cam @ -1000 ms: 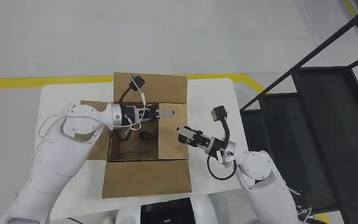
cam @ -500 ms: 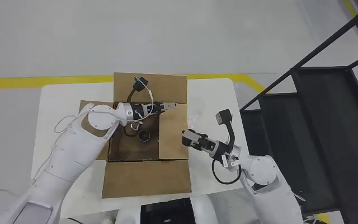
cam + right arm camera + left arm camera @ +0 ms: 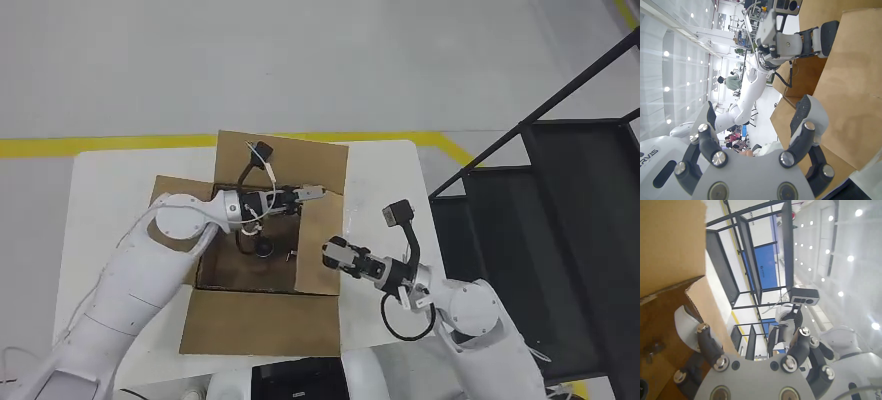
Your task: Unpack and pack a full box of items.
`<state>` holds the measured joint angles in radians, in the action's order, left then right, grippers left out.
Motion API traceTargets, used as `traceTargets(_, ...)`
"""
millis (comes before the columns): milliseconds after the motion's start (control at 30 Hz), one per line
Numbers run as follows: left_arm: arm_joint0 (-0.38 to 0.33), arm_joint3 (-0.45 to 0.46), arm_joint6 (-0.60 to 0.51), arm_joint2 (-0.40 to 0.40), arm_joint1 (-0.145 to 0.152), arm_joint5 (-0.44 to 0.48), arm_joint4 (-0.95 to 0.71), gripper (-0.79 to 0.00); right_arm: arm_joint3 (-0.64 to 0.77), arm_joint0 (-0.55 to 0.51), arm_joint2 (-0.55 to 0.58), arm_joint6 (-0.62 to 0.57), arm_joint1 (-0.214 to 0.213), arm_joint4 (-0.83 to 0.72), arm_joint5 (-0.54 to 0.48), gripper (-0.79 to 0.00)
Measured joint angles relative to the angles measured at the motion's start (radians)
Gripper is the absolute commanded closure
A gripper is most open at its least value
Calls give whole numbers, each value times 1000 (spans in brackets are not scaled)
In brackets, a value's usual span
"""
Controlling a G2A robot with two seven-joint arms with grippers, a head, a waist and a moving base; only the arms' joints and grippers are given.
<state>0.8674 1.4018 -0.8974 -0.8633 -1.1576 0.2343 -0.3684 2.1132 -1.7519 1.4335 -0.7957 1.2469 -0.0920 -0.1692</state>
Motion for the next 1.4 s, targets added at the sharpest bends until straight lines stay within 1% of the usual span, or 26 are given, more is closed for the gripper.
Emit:
traceTargets(133, -8, 43, -63, 15, -8, -1, -58, -785, 28, -11, -2, -38, -7, -2, -22, -785)
traceTargets(233, -55, 29, -108, 53, -25, -22, -69, -785, 43, -30, 0, -55, -12, 1, -33, -785)
traceTargets(333, -113, -19, -137, 114, -54, -28, -87, -785, 54, -49, 4, -59, -17, 12, -30, -785)
traceTargets(467, -184, -127, -171, 194, -103, -20, -154, -785, 73, -82, 27, -40, -23, 19, -19, -785)
traceTargets(567, -223, -196, -194, 243, -137, -6, -188, -785, 90, -115, 52, -33, -28, 17, -24, -785)
traceTargets(633, -242, -227, -201, 269, -157, 3, -200, -785, 98, -139, 67, -15, -31, 36, 3, -785)
traceTargets(767, -270, -290, -185, 307, -197, 25, -220, -785, 110, -174, 84, 57, -33, 80, 108, -785)
traceTargets(867, -277, -327, -184, 302, -208, 49, -224, -785, 107, -182, 100, 105, -35, 94, 167, -785)
traceTargets(933, -277, -336, -182, 286, -205, 63, -215, -785, 101, -180, 106, 119, -36, 96, 193, -785)
traceTargets(1000, -275, -336, -176, 256, -196, 72, -201, -785, 90, -177, 109, 134, -37, 98, 218, -785)
traceTargets(1133, -253, -295, -157, 172, -161, 76, -151, -785, 63, -176, 110, 185, -37, 111, 277, -785)
traceTargets(1233, -213, -217, -156, 82, -120, 54, -96, -785, 39, -163, 97, 226, -36, 120, 326, -785)
traceTargets(1333, -146, -102, -157, -31, -73, 16, -36, -785, -7, -128, 77, 256, -35, 133, 348, -785)
traceTargets(1400, -84, -13, -161, -120, -40, -15, 4, -785, -56, -93, 59, 272, -34, 138, 353, -785)
